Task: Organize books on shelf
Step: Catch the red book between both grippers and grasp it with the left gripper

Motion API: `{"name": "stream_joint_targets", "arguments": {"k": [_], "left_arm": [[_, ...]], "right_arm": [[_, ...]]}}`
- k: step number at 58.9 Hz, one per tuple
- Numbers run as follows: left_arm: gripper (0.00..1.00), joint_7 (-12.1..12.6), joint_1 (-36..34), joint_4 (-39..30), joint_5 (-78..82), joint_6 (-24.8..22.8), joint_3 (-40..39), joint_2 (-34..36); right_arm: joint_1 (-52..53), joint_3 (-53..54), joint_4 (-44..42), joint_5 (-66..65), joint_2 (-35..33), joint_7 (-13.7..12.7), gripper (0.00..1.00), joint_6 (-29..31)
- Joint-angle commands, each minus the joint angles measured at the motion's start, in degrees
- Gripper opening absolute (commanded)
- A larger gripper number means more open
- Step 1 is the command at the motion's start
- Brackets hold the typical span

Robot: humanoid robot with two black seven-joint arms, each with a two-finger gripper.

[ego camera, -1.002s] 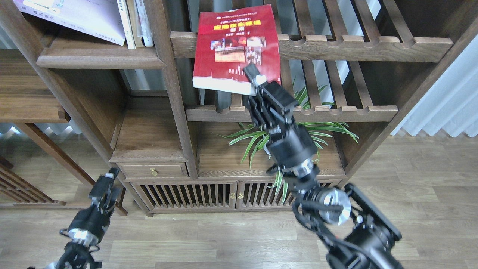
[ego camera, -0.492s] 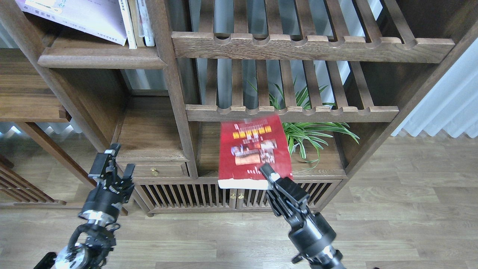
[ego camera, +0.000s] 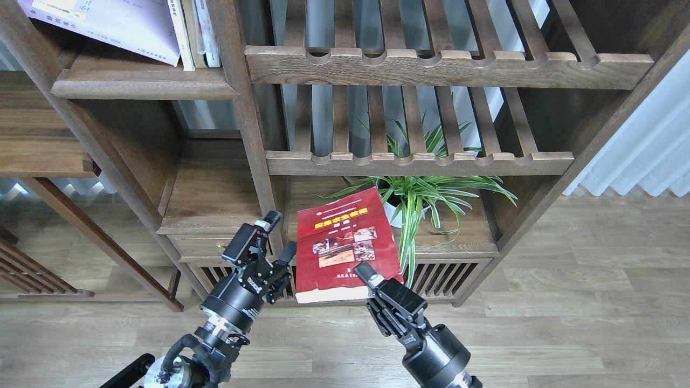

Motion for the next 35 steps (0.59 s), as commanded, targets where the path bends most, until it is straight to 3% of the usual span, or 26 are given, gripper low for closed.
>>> {"name": "stream_joint_targets", "arguments": {"k": [1,15,21,26,33,35], "left_arm": [[0.94,-0.09,-0.29,0.20,0.01,0.00,1.87,-0.24],[0.91,-0.26,-0.20,0.72,-0.17,0.00,2.58,-1.20],[0.74,-0.35,-1.08,1.34,-0.26,0.00,3.01,-1.99],[0.52,-0.35,-1.61,1.51,-0.26,0.00,3.28,-2.78],[0.35,-0.26,-1.78,1.34,-0.17,0.00,4.50,-3.23],[0.35,-0.26,-1.87,1.25,-0.17,0.00,4.95,-3.23]], "right_arm": [[-0.25,-0.39,0.09,-1.07,0.86,-0.24,0.02,0.01],[-1.21,-1.09,0.17,-2.83,3.50,-0.41,0.02,0.01],[-2.01,-1.62,0.17,-3.27,3.85,-0.50,0.02,0.01],[-3.06,-1.71,0.26,-4.06,3.85,-0.85,0.02,0.01],[-4.11,-1.88,0.26,-4.32,3.85,-1.47,0.02,0.01],[-4.29,-2.06,0.26,-4.41,3.85,-1.47,0.02,0.01]]}}
